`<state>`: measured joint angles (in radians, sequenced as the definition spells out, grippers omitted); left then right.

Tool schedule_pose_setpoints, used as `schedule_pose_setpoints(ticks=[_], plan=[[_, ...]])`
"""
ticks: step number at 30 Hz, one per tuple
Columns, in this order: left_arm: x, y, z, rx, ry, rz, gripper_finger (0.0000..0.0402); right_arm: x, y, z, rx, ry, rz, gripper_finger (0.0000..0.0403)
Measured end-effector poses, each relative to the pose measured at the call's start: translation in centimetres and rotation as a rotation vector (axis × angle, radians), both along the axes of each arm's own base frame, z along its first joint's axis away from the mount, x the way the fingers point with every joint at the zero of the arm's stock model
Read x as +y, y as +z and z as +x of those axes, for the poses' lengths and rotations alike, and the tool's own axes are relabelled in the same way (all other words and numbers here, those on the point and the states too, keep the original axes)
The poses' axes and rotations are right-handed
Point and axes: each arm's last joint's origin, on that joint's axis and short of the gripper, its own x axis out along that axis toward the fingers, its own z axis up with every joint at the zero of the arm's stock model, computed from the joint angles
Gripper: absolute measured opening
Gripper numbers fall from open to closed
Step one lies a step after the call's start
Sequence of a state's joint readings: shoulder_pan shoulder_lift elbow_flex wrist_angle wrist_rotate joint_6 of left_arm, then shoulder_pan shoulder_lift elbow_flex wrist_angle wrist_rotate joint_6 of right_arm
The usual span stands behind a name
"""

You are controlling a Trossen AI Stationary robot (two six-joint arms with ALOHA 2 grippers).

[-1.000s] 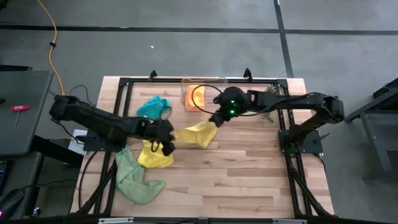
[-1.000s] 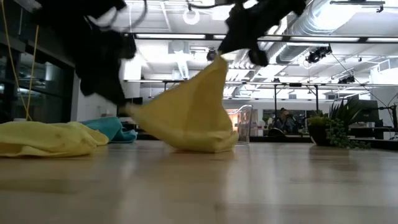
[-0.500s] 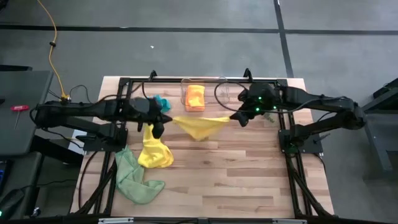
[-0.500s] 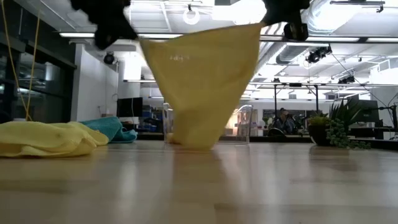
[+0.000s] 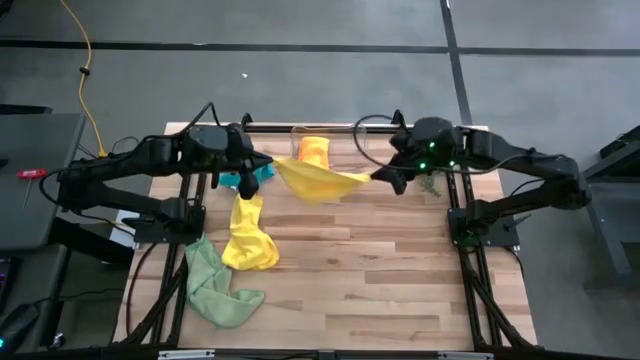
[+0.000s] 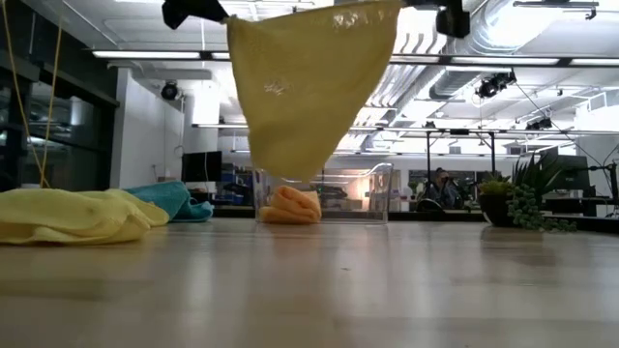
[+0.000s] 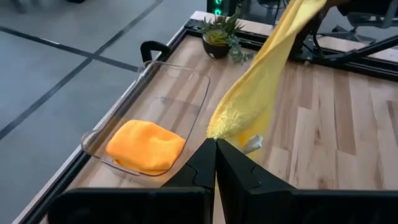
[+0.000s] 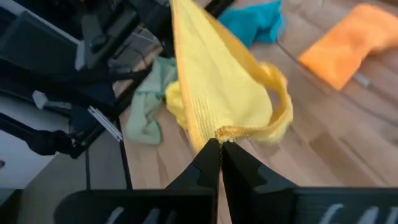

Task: Fold microfiber towels
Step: Fold the right yellow microfiber towel

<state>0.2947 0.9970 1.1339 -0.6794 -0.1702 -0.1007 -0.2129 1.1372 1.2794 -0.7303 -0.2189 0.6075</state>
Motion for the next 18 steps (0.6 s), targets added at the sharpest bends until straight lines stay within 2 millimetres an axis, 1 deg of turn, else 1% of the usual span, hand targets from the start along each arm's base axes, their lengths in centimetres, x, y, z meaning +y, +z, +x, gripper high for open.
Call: schedule_pose_setpoints(ticks=[3, 6, 8, 10, 11, 13, 15, 16, 17, 18], plan=[[0.0, -0.3, 0.1, 0.022, -0.003, -0.007, 0.0, -0.3, 1.6, -0.6, -0.014, -0.017, -0.035, 0.0], [-0.1, -1.2, 1.2, 0.055, -0.007, -0.024, 0.0, -0.5, 3.3, -1.0, -0.068, -0.054, -0.1, 0.0], [-0.2, -1.7, 1.9, 0.085, -0.003, -0.016, 0.0, -0.5, 3.7, -1.0, -0.077, -0.055, -0.115, 0.0], [-0.2, -1.4, 2.4, 0.074, -0.018, 0.011, 0.0, -0.5, 3.3, -0.8, -0.048, -0.044, -0.095, 0.0], [0.0, -0.6, 2.5, 0.036, -0.011, 0.029, 0.0, -0.5, 2.9, -0.6, -0.012, -0.036, -0.078, 0.0], [0.4, 2.4, 2.2, -0.097, 0.025, 0.093, 0.0, -0.3, 2.0, -0.1, 0.063, -0.022, -0.052, 0.0], [0.7, 5.6, 1.3, -0.218, 0.047, 0.162, 0.0, -0.2, 0.9, 0.6, 0.143, -0.008, -0.035, 0.0], [0.8, 6.8, 0.9, -0.256, 0.056, 0.192, 0.0, -0.1, 0.6, 0.9, 0.166, 0.002, -0.031, 0.0], [0.8, 7.6, 0.6, -0.282, 0.063, 0.205, 0.0, 0.0, 0.3, 1.2, 0.18, 0.013, -0.025, 0.0], [0.8, 7.9, 0.5, -0.29, 0.068, 0.201, 0.0, 0.0, 0.1, 1.4, 0.191, 0.021, -0.018, 0.0]])
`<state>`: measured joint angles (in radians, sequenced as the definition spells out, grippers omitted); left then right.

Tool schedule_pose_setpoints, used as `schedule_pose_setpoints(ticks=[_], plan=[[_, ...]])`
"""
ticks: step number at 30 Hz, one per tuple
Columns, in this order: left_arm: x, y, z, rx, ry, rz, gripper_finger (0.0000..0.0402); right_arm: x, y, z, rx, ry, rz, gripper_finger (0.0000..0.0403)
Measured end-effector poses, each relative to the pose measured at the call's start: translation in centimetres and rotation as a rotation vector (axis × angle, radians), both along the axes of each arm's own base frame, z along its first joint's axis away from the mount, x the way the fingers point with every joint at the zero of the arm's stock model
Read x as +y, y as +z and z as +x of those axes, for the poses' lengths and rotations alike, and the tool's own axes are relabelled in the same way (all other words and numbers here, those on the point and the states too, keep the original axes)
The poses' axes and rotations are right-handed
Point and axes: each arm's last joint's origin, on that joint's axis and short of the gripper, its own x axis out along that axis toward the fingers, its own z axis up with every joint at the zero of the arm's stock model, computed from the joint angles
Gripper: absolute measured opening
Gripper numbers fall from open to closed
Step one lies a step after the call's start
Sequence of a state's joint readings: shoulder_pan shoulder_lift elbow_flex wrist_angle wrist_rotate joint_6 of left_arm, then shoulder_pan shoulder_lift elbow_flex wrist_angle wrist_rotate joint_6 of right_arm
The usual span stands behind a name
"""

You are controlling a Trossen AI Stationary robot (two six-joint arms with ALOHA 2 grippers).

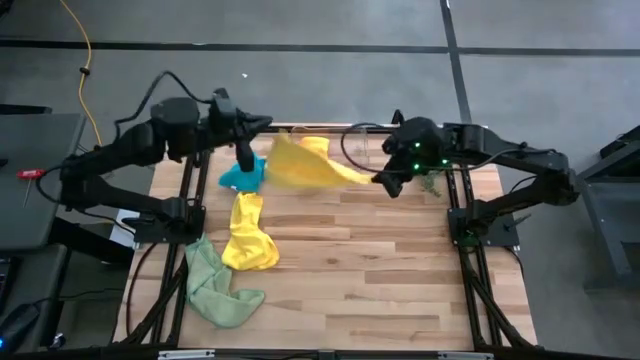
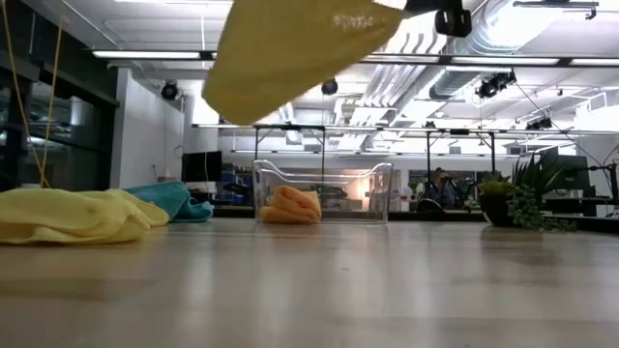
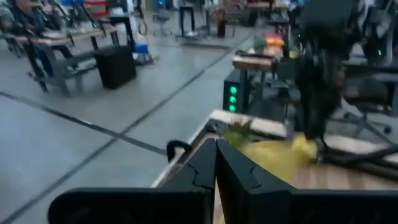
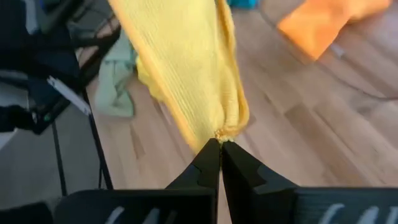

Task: Fold microfiber towels
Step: Fold the right yellow microfiber towel

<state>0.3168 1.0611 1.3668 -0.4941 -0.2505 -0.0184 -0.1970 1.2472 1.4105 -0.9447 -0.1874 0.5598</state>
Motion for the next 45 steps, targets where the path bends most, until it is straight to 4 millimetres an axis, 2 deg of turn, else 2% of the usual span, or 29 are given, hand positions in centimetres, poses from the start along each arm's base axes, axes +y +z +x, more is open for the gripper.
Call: schedule_pose_setpoints(ticks=[3, 8, 12, 19, 23, 27, 31, 37, 42, 45], plan=[[-0.3, -1.3, 0.3, 0.048, -0.041, -0.102, 0.0, -0.4, 1.1, -0.1, -0.056, -0.008, -0.03, 0.0], [-1.3, -6.8, 2.6, 0.221, -0.083, -0.244, 0.0, -0.9, 4.6, -1.1, -0.187, -0.047, -0.135, 0.0], [-1.5, -6.8, 2.9, 0.167, -0.096, -0.238, 0.0, -1.0, 4.9, -1.2, -0.194, -0.053, -0.132, 0.0], [-1.5, -6.9, 3.5, 0.177, -0.137, -0.219, 0.0001, -1.0, 4.9, -1.2, -0.189, -0.063, -0.114, 0.0], [-1.4, -8.3, 4.7, 0.256, -0.15, -0.248, 0.0008, -0.9, 4.9, -1.2, -0.19, -0.062, -0.104, 0.0], [-1.8, -10.9, 6.9, 0.398, -0.178, -0.276, 0.0038, -0.9, 4.7, -1.1, -0.188, -0.072, -0.079, 0.0], [-2.6, -13.6, 9.3, 0.519, -0.224, -0.291, 0.0077, -0.8, 3.0, -0.7, -0.133, -0.099, 0.006, 0.0], [-4.8, -16.5, 11.7, 0.629, -0.331, -0.302, 0.0113, 0.4, -2.9, 0.4, 0.037, -0.075, 0.175, 0.0], [-5.9, -19.6, 12.0, 0.608, -0.349, -0.302, 0.0117, 1.7, -7.8, 1.9, 0.015, -0.056, 0.357, 0.0], [-6.3, -22.1, 11.3, 0.616, -0.333, -0.38, 0.0117, 2.5, -9.8, 2.7, -0.075, -0.048, 0.486, 0.0]])
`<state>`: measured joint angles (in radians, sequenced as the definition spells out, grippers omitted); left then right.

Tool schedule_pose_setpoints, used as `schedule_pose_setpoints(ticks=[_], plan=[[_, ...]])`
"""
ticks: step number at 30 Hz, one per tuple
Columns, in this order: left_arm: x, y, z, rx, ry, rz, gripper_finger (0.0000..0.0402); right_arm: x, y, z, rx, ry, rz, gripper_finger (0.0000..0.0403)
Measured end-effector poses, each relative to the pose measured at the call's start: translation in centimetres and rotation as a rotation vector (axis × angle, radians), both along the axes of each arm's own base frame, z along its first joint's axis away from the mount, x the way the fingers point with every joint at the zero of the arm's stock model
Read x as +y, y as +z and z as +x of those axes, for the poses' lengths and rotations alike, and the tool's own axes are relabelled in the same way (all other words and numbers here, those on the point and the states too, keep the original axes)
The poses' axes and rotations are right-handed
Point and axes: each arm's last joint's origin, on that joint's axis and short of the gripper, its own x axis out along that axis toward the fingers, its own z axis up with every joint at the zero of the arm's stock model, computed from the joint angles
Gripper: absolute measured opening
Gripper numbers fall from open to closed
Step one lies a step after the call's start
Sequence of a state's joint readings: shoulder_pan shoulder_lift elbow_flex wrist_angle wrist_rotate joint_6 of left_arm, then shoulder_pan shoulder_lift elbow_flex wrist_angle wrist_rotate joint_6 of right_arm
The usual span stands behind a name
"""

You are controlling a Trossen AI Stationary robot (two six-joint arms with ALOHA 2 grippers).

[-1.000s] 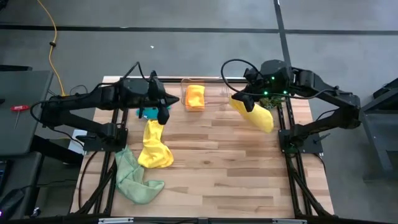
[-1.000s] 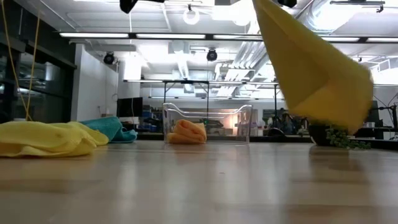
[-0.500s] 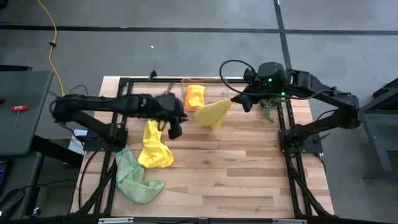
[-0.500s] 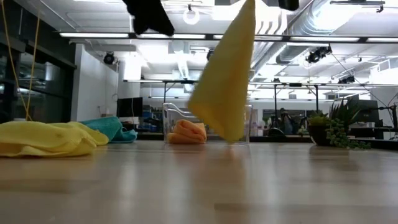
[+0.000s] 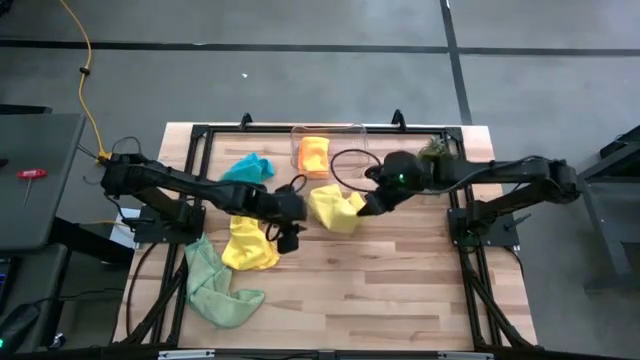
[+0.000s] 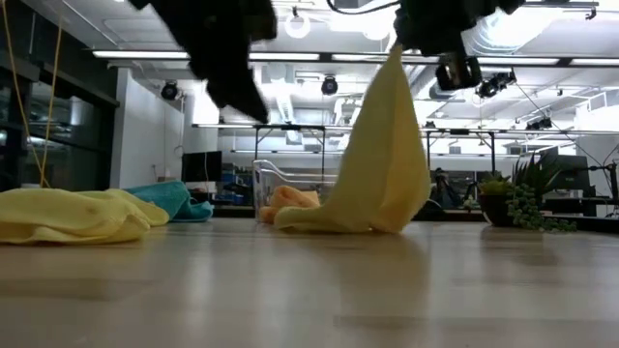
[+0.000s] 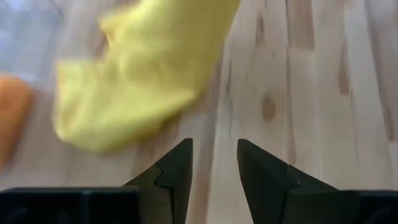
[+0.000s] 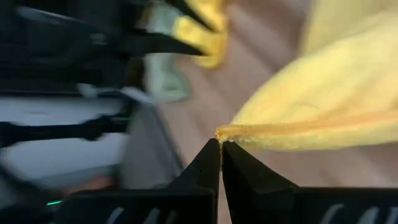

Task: Fold microfiber towels
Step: Fold the right yellow microfiber towel

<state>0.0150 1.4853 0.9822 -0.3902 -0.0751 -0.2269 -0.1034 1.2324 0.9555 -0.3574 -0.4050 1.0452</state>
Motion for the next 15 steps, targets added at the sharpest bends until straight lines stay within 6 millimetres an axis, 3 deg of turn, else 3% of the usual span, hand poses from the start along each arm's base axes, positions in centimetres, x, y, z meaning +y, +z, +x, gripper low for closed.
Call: schedule_pose_setpoints(ticks=[3, 7, 10, 15], plan=[[-0.5, -1.5, -0.7, 0.045, -0.006, -0.044, 0.0117, 0.7, -0.1, 0.6, -0.108, 0.015, 0.115, 0.0], [-1.3, -2.1, -1.1, 0.077, -0.04, -0.052, 0.0117, 1.5, 2.1, 1.0, -0.181, 0.106, 0.188, 0.0], [-1.8, -1.7, -1.3, 0.066, -0.059, -0.049, 0.0117, 1.7, 4.7, 1.5, -0.238, 0.171, 0.167, 0.0], [-1.9, -0.4, -2.0, 0.03, -0.085, -0.003, 0.0117, 0.3, 6.6, 3.6, -0.245, 0.137, 0.013, 0.0]])
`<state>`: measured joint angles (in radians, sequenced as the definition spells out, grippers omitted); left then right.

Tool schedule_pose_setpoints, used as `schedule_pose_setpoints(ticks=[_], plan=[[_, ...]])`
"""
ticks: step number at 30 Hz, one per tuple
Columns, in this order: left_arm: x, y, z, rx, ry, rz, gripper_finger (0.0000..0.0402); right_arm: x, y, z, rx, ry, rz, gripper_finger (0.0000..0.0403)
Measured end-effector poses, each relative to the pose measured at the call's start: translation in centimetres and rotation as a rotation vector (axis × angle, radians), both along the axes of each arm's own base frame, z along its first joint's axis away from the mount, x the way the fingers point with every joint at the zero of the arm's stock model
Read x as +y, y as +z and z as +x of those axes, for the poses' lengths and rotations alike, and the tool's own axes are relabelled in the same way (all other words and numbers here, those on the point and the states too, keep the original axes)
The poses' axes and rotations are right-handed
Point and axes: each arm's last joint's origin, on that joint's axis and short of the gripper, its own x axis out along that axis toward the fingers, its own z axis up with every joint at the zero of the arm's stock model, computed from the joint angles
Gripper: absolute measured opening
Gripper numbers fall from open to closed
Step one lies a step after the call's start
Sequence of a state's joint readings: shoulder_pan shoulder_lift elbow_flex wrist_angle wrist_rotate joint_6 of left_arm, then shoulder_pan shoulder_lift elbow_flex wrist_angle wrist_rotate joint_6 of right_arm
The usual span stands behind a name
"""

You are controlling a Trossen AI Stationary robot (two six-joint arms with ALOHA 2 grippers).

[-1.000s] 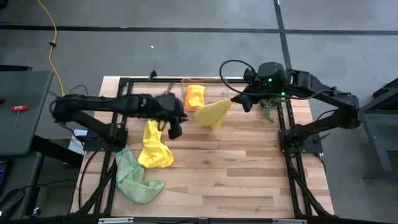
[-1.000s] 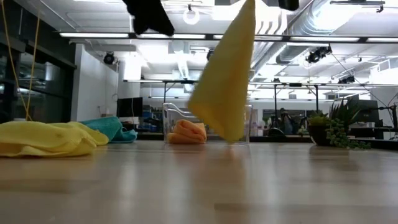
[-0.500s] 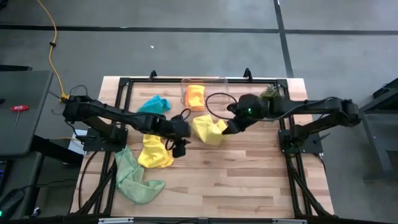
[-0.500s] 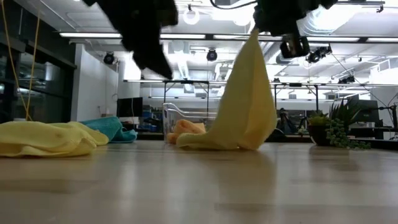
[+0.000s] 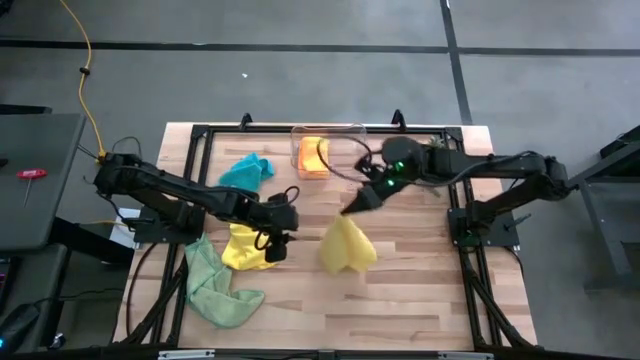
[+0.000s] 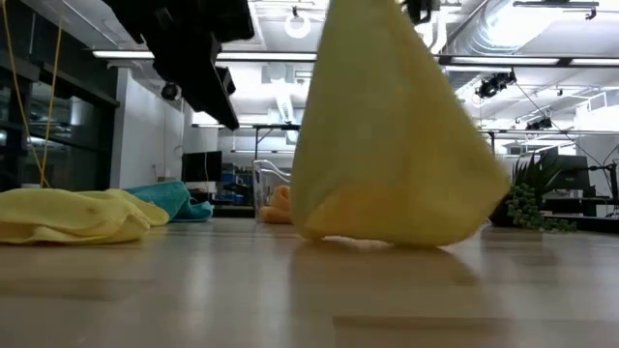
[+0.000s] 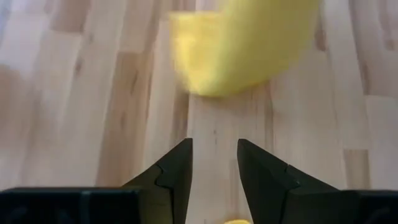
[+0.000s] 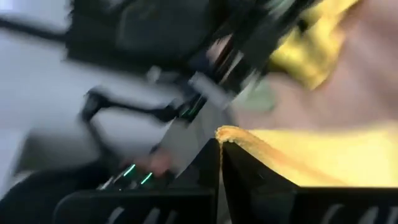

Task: Fold microfiber towels
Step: Fold the right yellow microfiber towel

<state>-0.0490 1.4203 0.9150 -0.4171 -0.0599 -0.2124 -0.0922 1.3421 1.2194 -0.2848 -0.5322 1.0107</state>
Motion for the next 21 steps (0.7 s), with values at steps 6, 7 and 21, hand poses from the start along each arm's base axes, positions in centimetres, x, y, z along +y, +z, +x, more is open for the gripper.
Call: schedule_pose_setpoints(ticks=[6, 7, 21], plan=[[0.3, 1.9, -1.7, -0.024, 0.017, 0.071, 0.0117, -4.0, -4.0, 2.7, 0.243, -0.297, -0.164, 0.0], [0.4, 2.2, -1.9, -0.029, 0.022, 0.074, 0.0117, -4.5, -4.9, 3.2, 0.275, -0.319, -0.17, 0.0], [-0.8, 0.9, 1.0, -0.143, 0.017, 0.06, 0.0117, -4.9, -9.7, 6.8, 0.346, -0.278, -0.142, 0.0]])
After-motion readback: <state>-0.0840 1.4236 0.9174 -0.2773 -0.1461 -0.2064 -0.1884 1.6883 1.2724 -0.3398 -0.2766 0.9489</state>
